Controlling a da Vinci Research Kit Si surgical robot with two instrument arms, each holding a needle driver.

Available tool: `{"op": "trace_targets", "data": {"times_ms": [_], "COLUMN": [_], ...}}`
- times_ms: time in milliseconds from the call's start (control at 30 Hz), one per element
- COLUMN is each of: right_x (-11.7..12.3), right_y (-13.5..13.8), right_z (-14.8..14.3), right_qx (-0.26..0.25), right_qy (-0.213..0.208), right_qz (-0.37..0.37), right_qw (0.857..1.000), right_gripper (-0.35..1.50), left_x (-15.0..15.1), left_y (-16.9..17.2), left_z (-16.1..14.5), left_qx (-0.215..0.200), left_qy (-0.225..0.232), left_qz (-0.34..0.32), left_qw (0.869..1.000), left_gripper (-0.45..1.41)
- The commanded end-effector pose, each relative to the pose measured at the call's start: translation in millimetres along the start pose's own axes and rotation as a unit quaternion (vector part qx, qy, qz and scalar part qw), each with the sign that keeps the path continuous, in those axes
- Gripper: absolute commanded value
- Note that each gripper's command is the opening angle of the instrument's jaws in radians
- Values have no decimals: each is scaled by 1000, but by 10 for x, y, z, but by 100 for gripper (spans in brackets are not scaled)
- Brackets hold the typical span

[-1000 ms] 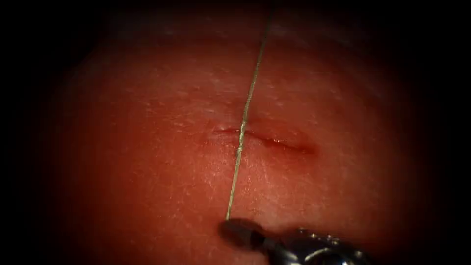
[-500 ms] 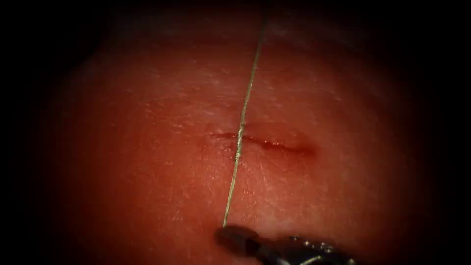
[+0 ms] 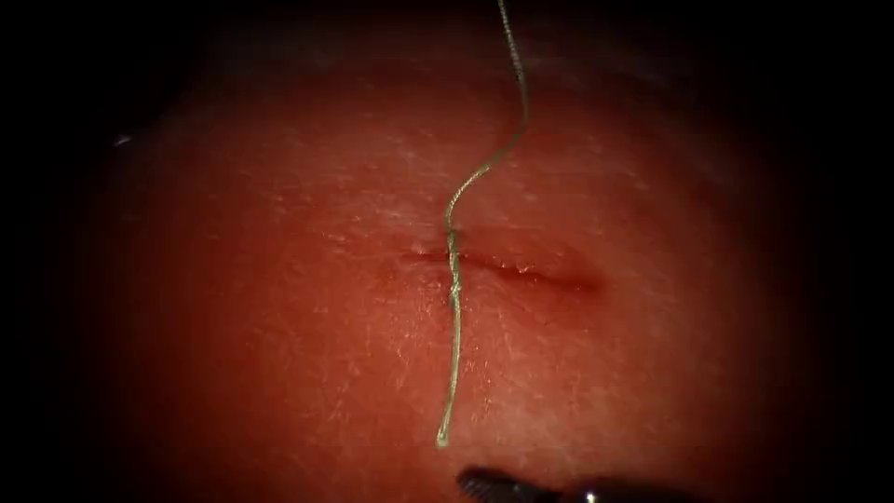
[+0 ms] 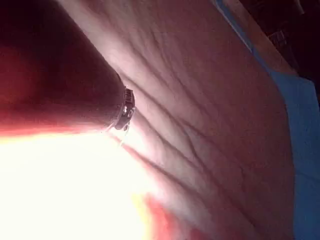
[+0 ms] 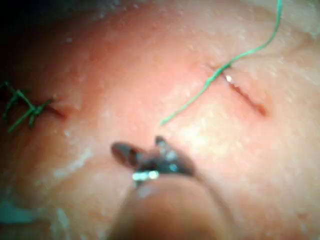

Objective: Wound Closure

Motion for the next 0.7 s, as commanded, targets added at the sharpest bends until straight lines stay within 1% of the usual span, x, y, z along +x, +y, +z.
{"op": "trace_targets", "data": {"times_ms": [33, 67, 133, 167, 200, 233, 267, 300, 367, 433, 467, 500, 533, 600, 633, 700], "right_x": [9, 28, 43, 59, 64, 74, 76, 84, 92, 100, 104, 114, 119, 126, 126, 123], "right_y": [6, 9, 10, 12, 13, 14, 14, 17, 22, 29, 33, 44, 49, 65, 74, 81], "right_z": [-4, -13, -18, -22, -23, -24, -23, -13, 0, 14, 20, 35, 41, 58, 69, 77], "right_qx": [2, 7, 15, 23, 24, 25, 25, 35, 40, 44, 43, 35, 32, 25, 19, 21], "right_qy": [2, 18, 40, 53, 57, 66, 69, 84, 109, 124, 131, 146, 153, 181, 198, 207], "right_qz": [-25, -64, -86, -96, -109, -132, -134, -136, -138, -139, -140, -138, -137, -132, -128, -114], "right_qw": [1000, 998, 995, 994, 992, 989, 988, 986, 984, 981, 981, 979, 978, 974, 972, 971], "right_gripper": [130, 128, 123, 103, 88, 7, -13, -23, -23, -33, -35, -35, -35, -35, -35, -35], "left_x": [1, -4, -11, -19, -23, -32, -36, -43, -48, -54, -56, -61, -64, -73, -80, -85], "left_y": [0, 18, 37, 53, 61, 77, 82, 94, 103, 113, 117, 126, 132, 147, 156, 163], "left_z": [0, -17, -31, -41, -46, -55, -59, -66, -71, -74, -75, -74, -74, -75, -74, -72], "left_qx": [1, -3, -2, -3, -4, -4, -4, -4, -4, -4, -4, -3, -3, -3, -1, -4], "left_qy": [0, 0, -3, -4, -4, -6, -7, -8, -8, -9, -9, -10, -10, -10, -11, -11], "left_qz": [3, 8, 13, 14, 14, 15, 13, 10, 7, 0, -2, -5, -9, -15, -17, -20], "left_qw": [1000, 1000, 1000, 1000, 1000, 1000, 1000, 1000, 1000, 1000, 1000, 1000, 1000, 1000, 1000, 1000], "left_gripper": [-35, -35, -35, -35, -35, -35, -35, -35, -35, -35, -35, -35, -35, -35, -35, -35]}}
